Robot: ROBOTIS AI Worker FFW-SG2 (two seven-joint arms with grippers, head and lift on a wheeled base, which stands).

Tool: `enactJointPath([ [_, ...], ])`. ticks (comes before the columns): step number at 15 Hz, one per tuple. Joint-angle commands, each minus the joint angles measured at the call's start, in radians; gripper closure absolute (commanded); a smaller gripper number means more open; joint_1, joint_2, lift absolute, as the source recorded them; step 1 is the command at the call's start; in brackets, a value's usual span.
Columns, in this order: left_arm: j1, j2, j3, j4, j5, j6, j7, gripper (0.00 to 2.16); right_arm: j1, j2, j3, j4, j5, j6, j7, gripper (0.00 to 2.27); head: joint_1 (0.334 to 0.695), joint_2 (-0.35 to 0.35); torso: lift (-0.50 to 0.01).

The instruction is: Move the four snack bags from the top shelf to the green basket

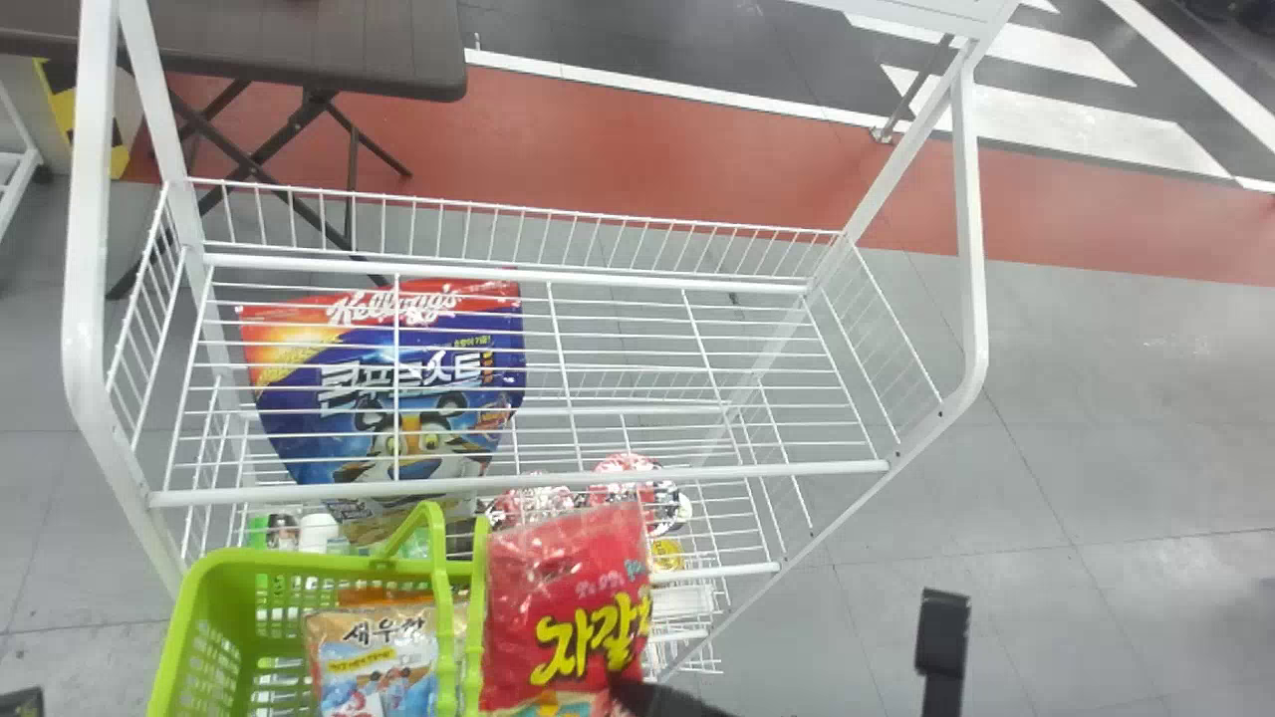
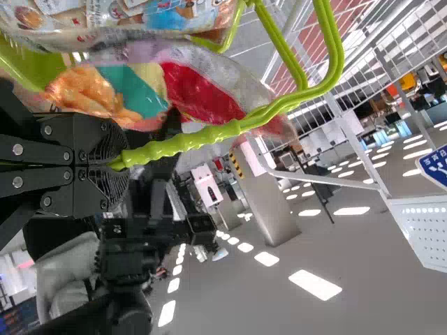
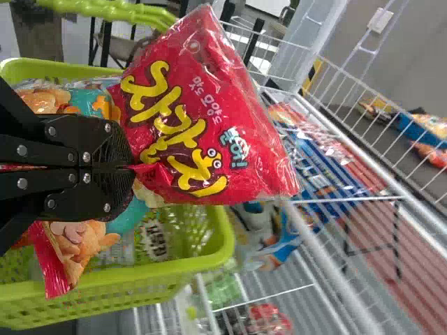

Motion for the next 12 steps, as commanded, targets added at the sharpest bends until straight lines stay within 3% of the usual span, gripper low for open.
enactJointPath([
  [1, 0.003, -0.004, -0.008, -0.004, -0.009, 0.000, 0.005, 1.22, 0.002, 0.001, 0.043, 0.058, 0.010, 0.041, 0.026, 2.22, 0.695, -0.350, 0.000],
  [6, 0.001, -0.004, -0.006, -0.004, -0.011, 0.000, 0.004, 1.22, 0.006, 0.001, 0.061, 0.124, 0.068, 0.034, 0.041, 2.22, 0.695, -0.350, 0.000],
  [12, -0.004, -0.005, -0.012, -0.004, -0.012, 0.000, 0.007, 1.22, 0.006, 0.001, 0.020, 0.079, 0.117, -0.101, -0.028, 2.22, 0.695, -0.350, 0.000],
])
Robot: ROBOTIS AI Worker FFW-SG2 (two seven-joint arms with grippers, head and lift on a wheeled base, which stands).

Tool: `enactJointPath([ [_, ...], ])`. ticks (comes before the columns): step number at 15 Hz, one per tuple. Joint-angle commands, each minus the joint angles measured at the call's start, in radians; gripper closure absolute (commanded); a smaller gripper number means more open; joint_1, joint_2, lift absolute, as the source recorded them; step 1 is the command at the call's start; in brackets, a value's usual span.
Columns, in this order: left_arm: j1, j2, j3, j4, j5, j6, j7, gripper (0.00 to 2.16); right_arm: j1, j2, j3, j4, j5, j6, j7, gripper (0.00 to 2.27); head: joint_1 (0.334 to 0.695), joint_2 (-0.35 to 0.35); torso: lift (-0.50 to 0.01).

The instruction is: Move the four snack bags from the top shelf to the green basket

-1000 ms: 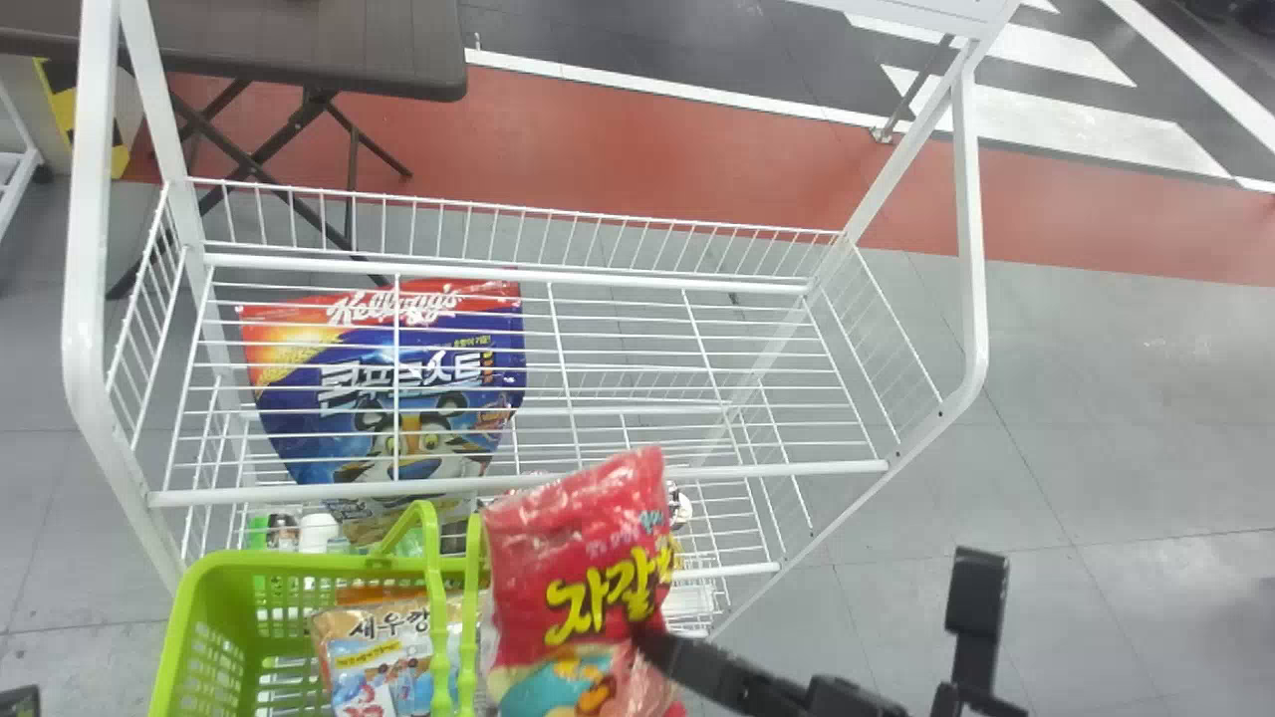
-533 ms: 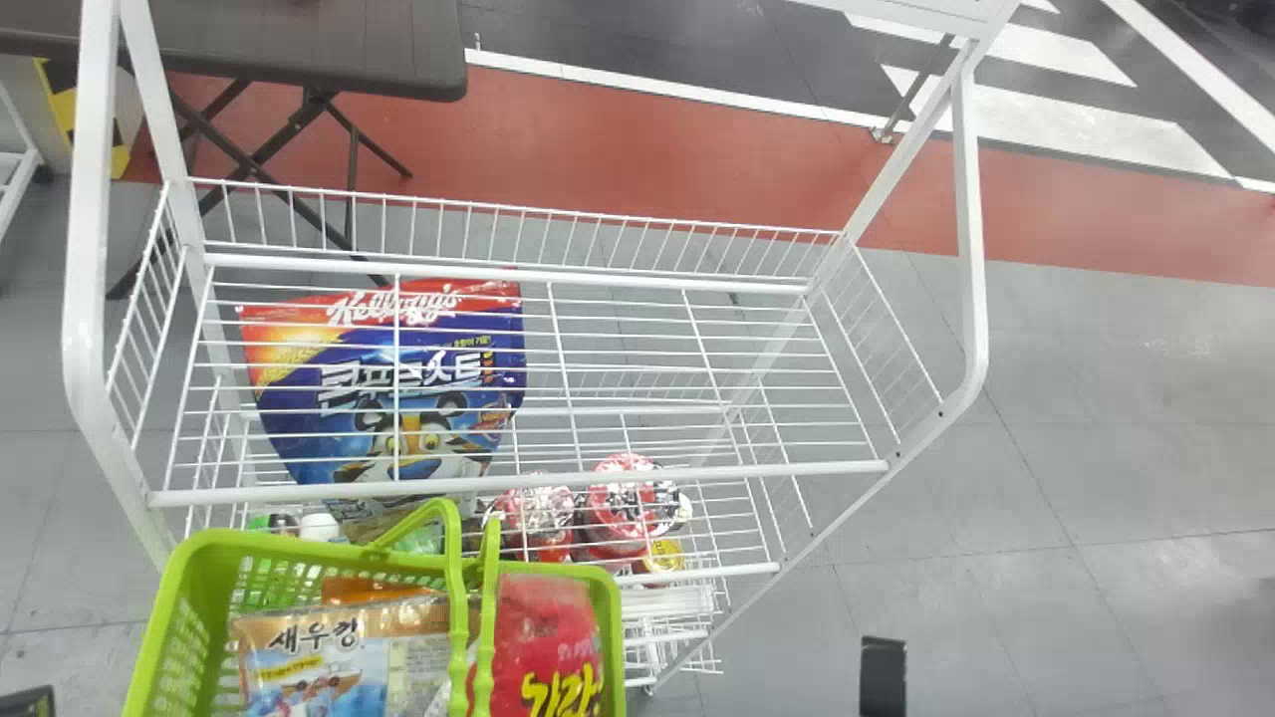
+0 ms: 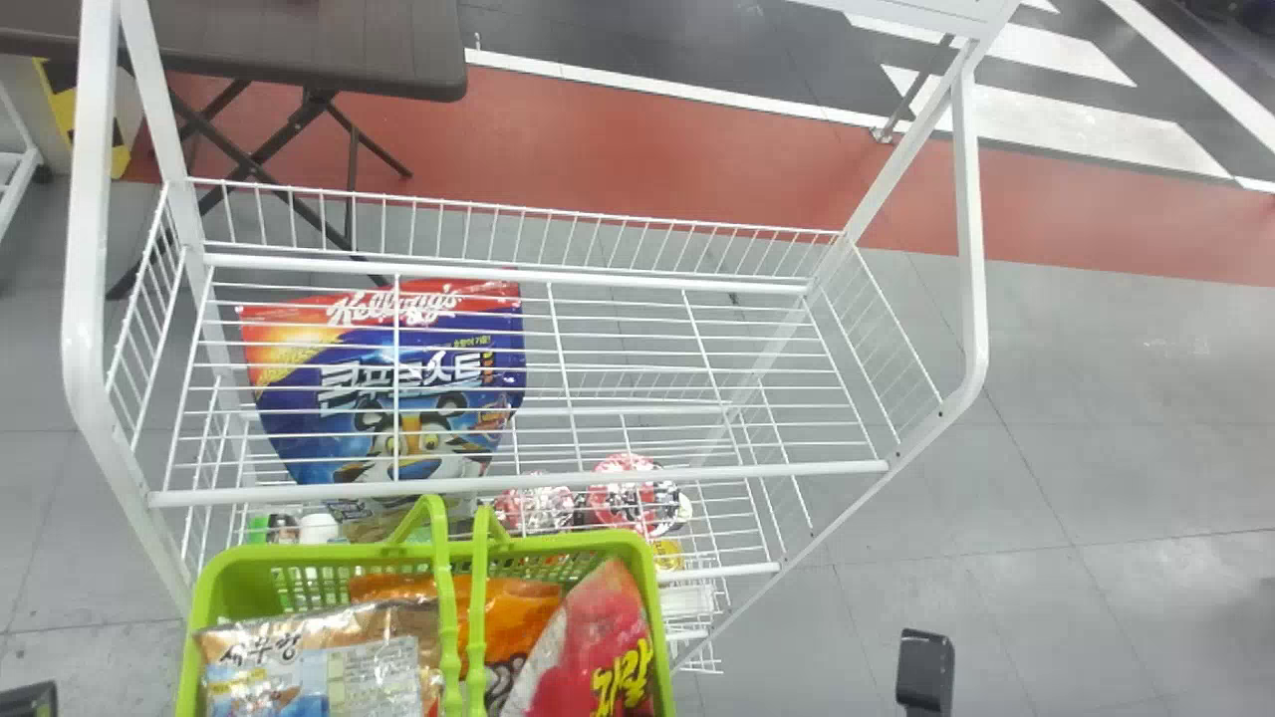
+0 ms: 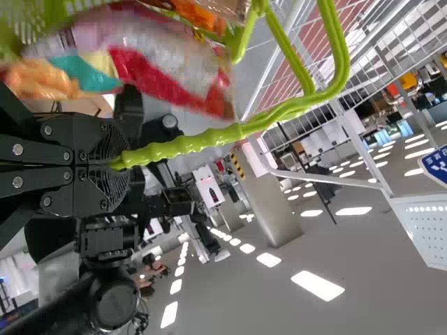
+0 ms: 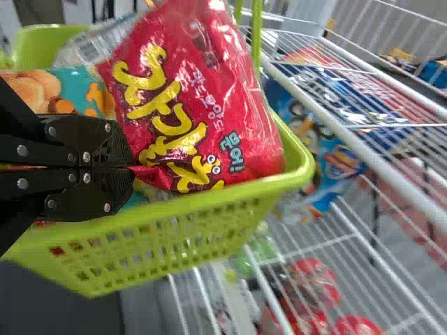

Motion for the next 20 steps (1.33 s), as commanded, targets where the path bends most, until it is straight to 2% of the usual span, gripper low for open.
enactJointPath([
  [1, 0.001, 0.000, 0.000, -0.001, 0.000, 0.000, 0.000, 1.22, -0.002, 0.001, 0.007, -0.014, 0.015, -0.001, -0.003, 2.04, 0.695, -0.350, 0.000],
  [2, 0.001, 0.000, 0.000, -0.001, -0.002, 0.000, 0.000, 1.22, -0.005, 0.001, 0.014, -0.016, 0.018, -0.005, -0.001, 1.73, 0.695, -0.350, 0.000],
  [3, 0.001, 0.000, 0.000, -0.001, -0.002, 0.000, 0.000, 1.22, -0.009, 0.001, 0.020, -0.016, 0.021, -0.005, 0.000, 1.55, 0.695, -0.350, 0.000],
  [4, 0.001, 0.000, 0.000, -0.001, -0.002, 0.000, 0.000, 1.22, -0.012, 0.001, 0.028, -0.018, 0.026, -0.005, 0.011, 1.13, 0.695, -0.350, 0.000],
  [5, 0.001, 0.000, 0.000, -0.001, -0.003, 0.000, 0.000, 1.22, -0.012, 0.001, 0.034, -0.028, 0.032, -0.005, 0.020, 0.51, 0.695, -0.350, 0.000],
  [6, 0.001, 0.000, 0.000, -0.001, -0.005, 0.000, 0.001, 1.22, -0.012, 0.001, 0.037, -0.039, 0.032, -0.005, 0.041, 0.08, 0.695, -0.350, 0.000],
  [8, -0.003, 0.000, -0.003, -0.001, -0.012, 0.000, 0.011, 1.22, -0.006, 0.001, 0.045, -0.077, 0.031, 0.005, 0.071, 0.04, 0.695, -0.350, 0.000],
  [17, -0.012, 0.003, 0.004, 0.002, -0.008, 0.006, 0.009, 1.22, -0.003, 0.001, 0.020, -0.143, 0.069, -0.008, 0.051, 0.05, 0.695, -0.350, 0.000],
  [20, -0.012, 0.001, 0.001, 0.002, -0.009, 0.009, 0.009, 1.22, -0.002, 0.001, 0.011, -0.168, 0.118, -0.281, 0.034, 0.04, 0.695, -0.350, 0.000],
])
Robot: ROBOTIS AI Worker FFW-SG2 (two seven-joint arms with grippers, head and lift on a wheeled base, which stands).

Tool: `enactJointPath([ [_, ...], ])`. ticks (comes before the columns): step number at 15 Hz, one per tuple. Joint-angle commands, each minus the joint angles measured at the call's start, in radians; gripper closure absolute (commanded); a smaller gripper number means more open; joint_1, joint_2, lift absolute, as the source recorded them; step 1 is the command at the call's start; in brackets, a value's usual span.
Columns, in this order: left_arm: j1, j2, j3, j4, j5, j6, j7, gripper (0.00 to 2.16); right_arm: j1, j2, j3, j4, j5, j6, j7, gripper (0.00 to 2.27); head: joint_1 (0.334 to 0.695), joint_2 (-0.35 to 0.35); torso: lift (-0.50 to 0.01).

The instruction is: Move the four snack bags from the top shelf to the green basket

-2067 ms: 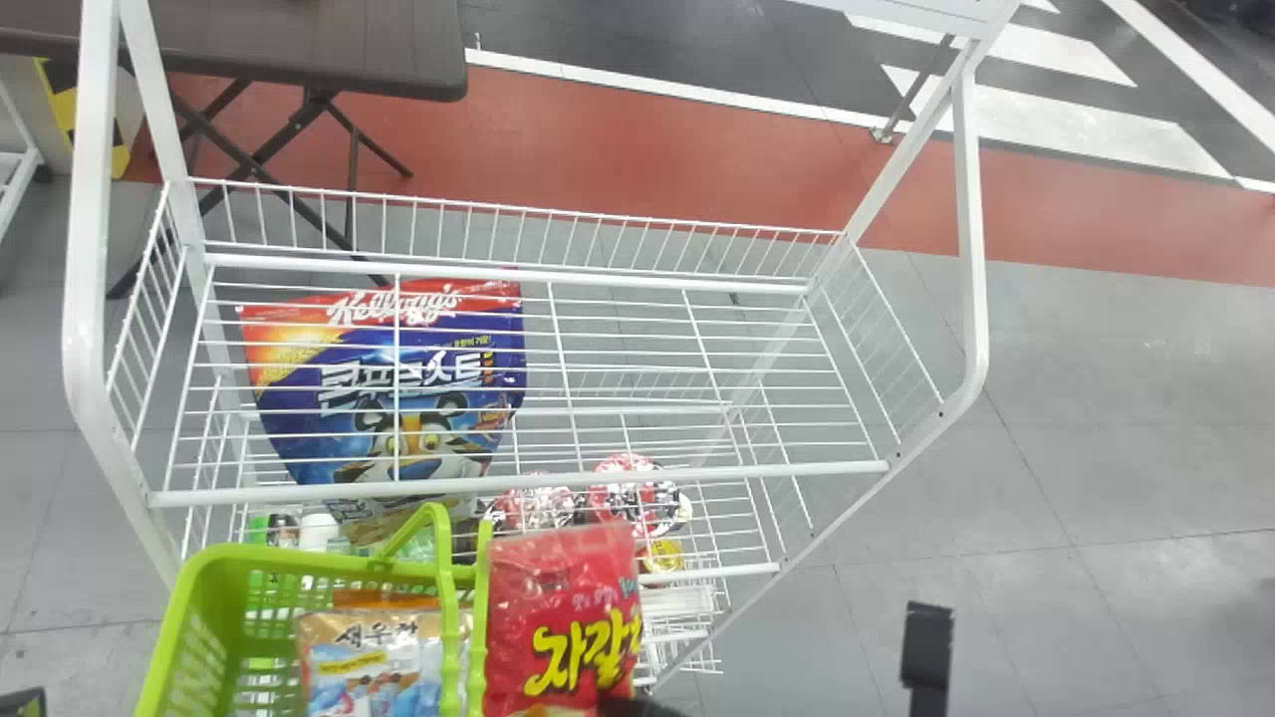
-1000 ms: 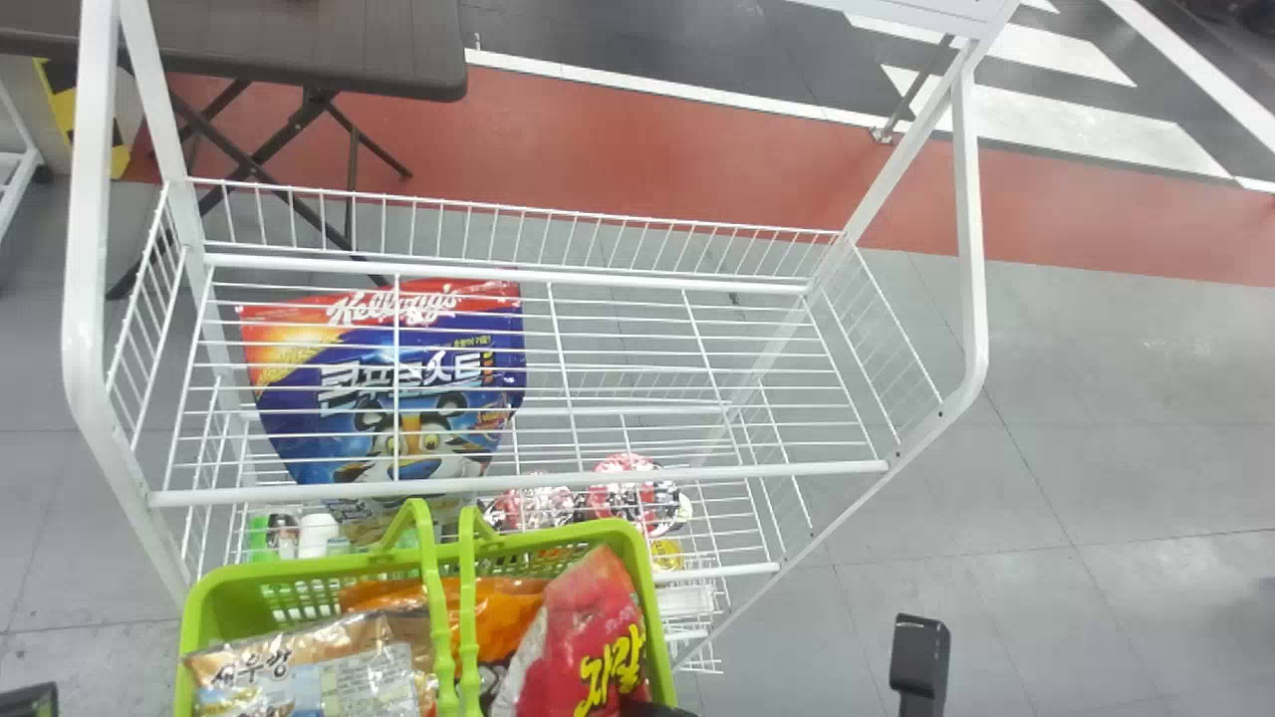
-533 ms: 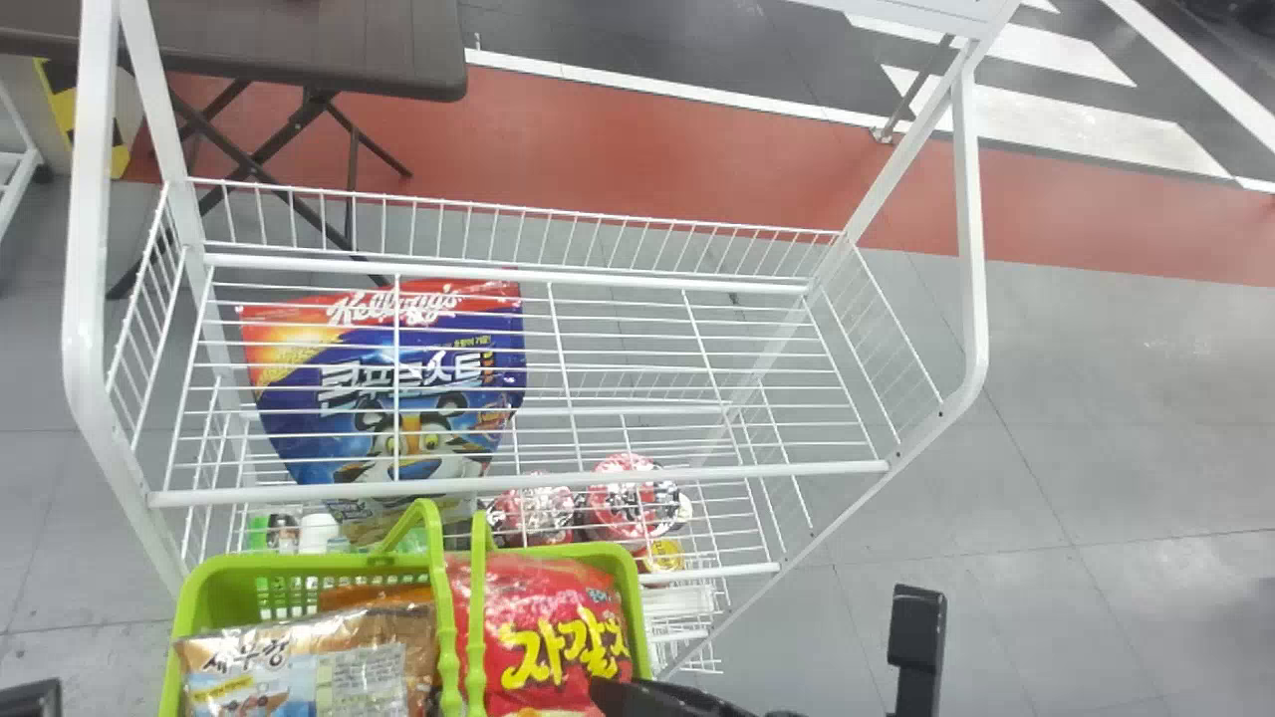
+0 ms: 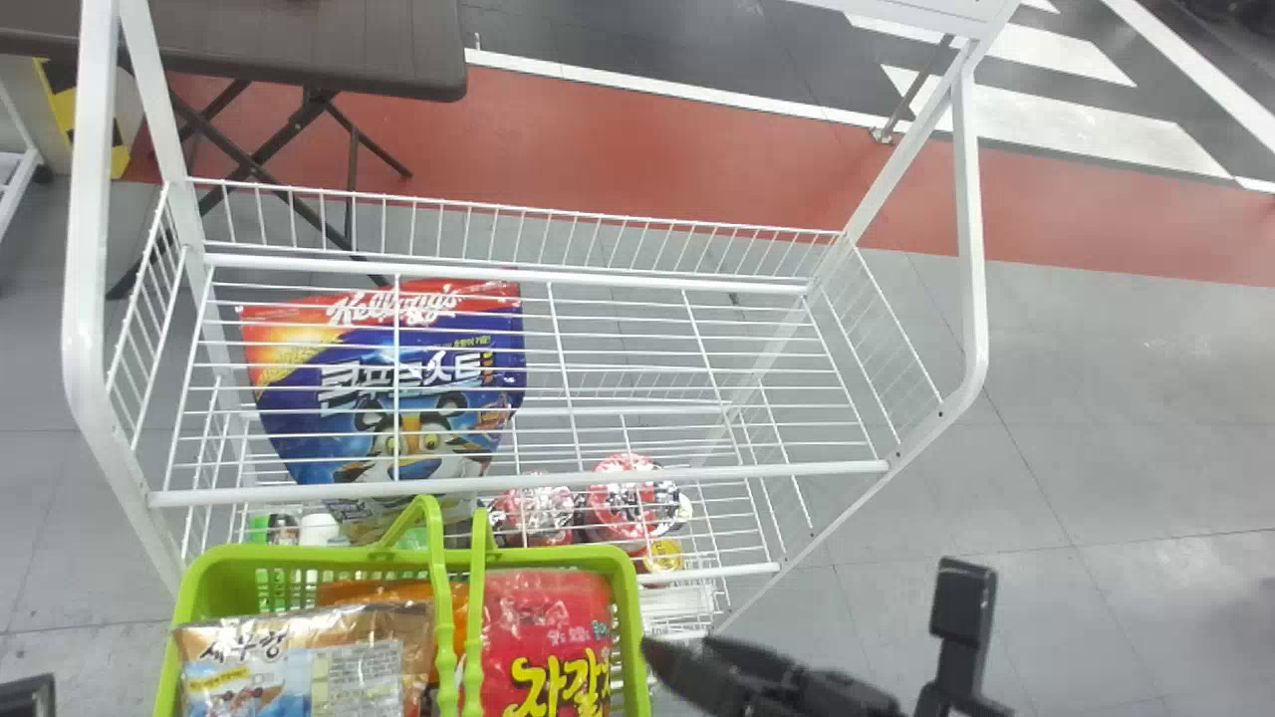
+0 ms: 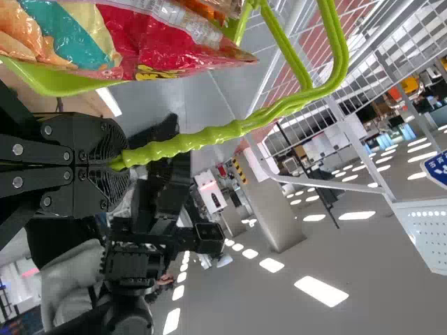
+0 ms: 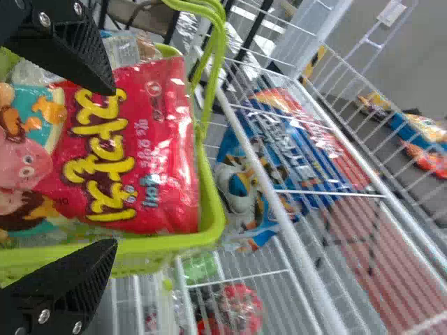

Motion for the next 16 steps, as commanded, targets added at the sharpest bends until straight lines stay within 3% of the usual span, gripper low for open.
enactJointPath([
  [1, 0.002, -0.002, -0.003, 0.000, -0.003, -0.001, 0.001, 1.22, 0.011, 0.001, 0.022, -0.022, 0.069, -0.294, -0.028, 0.03, 0.695, -0.350, 0.000],
  [3, 0.002, -0.002, -0.003, 0.002, -0.005, 0.002, 0.003, 1.22, 0.054, 0.001, 0.102, -0.054, 0.191, -0.631, -0.099, 0.03, 0.695, -0.350, 0.000],
  [7, 0.002, -0.005, -0.007, 0.005, -0.008, -0.001, 0.008, 1.22, 0.112, 0.001, 0.315, -0.121, 0.458, -0.849, -0.306, 0.05, 0.695, -0.350, 0.000],
  [16, 0.009, -0.004, -0.007, 0.000, -0.006, -0.001, 0.006, 1.22, 0.124, 0.001, 0.376, -0.082, 0.468, -0.929, -0.332, 0.06, 0.695, -0.350, 0.000],
])
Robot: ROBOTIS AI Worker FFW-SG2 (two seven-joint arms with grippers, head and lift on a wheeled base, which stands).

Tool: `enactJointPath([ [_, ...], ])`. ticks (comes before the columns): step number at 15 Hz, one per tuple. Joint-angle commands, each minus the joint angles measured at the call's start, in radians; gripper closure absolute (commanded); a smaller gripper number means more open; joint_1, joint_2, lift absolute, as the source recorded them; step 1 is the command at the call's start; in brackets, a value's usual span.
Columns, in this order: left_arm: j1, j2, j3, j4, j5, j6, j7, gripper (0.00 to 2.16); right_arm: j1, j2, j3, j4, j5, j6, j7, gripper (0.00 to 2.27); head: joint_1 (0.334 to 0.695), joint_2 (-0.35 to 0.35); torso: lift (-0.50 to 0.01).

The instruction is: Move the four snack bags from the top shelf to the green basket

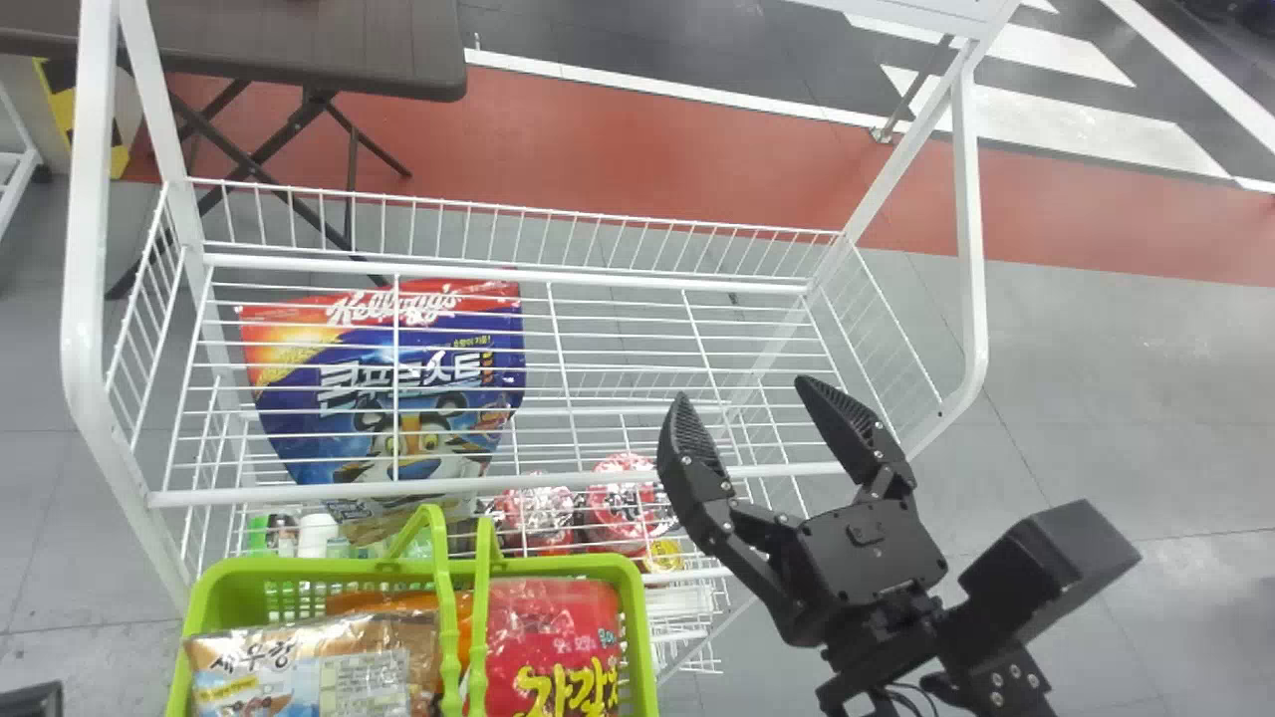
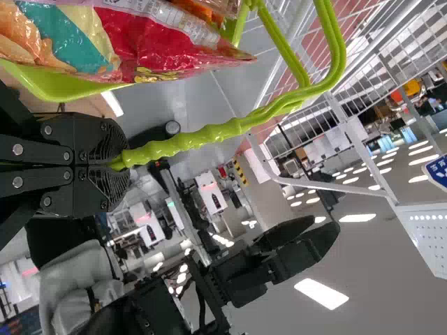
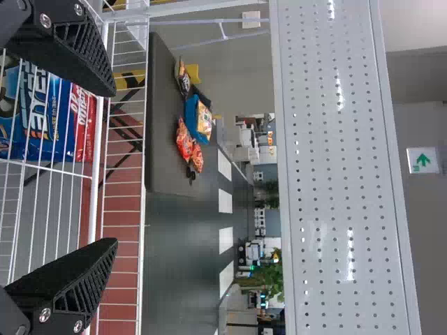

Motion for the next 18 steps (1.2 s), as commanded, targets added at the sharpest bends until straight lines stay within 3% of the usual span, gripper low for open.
enactJointPath([
  [1, 0.000, 0.000, 0.000, 0.000, 0.000, 0.000, -0.001, 1.22, 0.003, 0.001, 0.000, -0.001, 0.001, -0.010, 0.000, 0.06, 0.695, -0.350, 0.000],
  [18, 0.000, -0.001, 0.001, -0.002, 0.000, 0.000, -0.003, 1.22, 0.000, 0.001, 0.001, 0.001, 0.001, -0.022, 0.003, 0.06, 0.695, -0.350, 0.000],
])
